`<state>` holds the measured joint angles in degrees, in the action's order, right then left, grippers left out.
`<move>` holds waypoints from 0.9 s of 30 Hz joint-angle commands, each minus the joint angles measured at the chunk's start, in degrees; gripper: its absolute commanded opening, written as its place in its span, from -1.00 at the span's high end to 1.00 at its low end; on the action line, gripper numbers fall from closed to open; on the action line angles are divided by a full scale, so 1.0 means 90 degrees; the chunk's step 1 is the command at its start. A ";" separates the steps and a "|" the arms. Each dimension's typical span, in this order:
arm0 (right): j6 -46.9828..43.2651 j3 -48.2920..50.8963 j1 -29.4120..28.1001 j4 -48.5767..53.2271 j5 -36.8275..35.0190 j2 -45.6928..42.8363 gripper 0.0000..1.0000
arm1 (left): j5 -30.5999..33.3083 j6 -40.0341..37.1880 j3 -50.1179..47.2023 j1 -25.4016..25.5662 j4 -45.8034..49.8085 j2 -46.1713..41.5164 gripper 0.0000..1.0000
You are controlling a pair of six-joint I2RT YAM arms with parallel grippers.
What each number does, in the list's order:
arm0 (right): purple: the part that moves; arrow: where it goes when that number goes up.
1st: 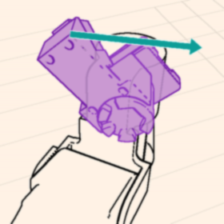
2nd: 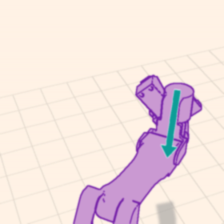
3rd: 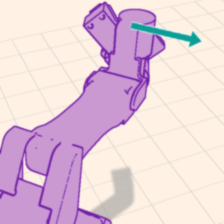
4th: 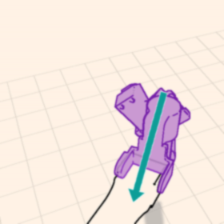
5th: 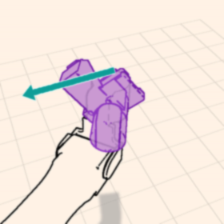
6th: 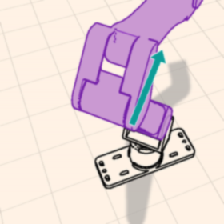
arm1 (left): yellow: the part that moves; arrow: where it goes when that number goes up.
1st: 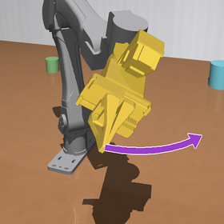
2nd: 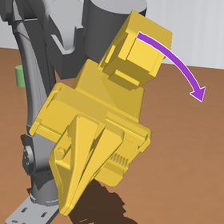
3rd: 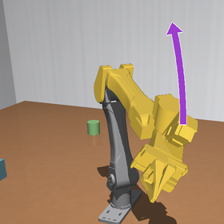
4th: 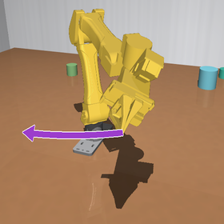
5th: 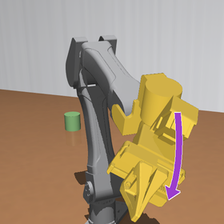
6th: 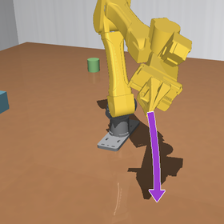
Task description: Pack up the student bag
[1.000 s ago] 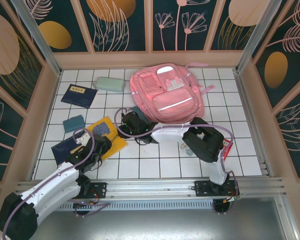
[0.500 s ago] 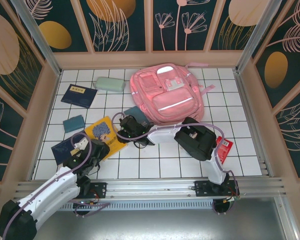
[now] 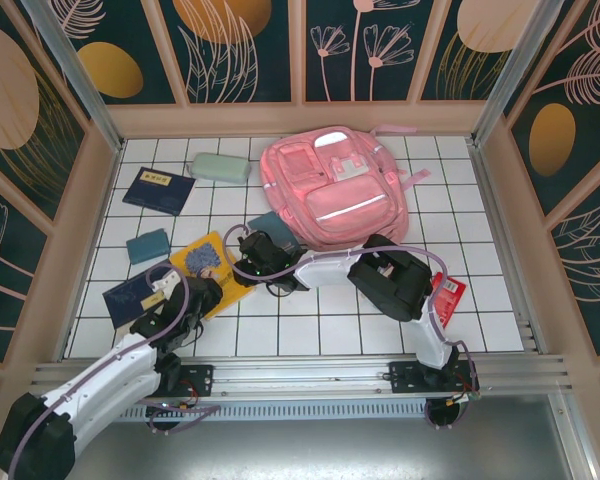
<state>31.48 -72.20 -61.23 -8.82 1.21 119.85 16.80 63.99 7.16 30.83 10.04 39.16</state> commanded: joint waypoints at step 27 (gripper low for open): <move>0.0213 0.0289 -0.0043 -0.0176 0.0324 -0.0044 0.43 | -0.1836 -0.0233 -0.0575 0.0059 -0.2156 -0.0782 -0.44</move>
<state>33.39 -71.29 -59.94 -12.21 0.54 119.83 -0.08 62.37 0.80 30.98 -15.29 31.64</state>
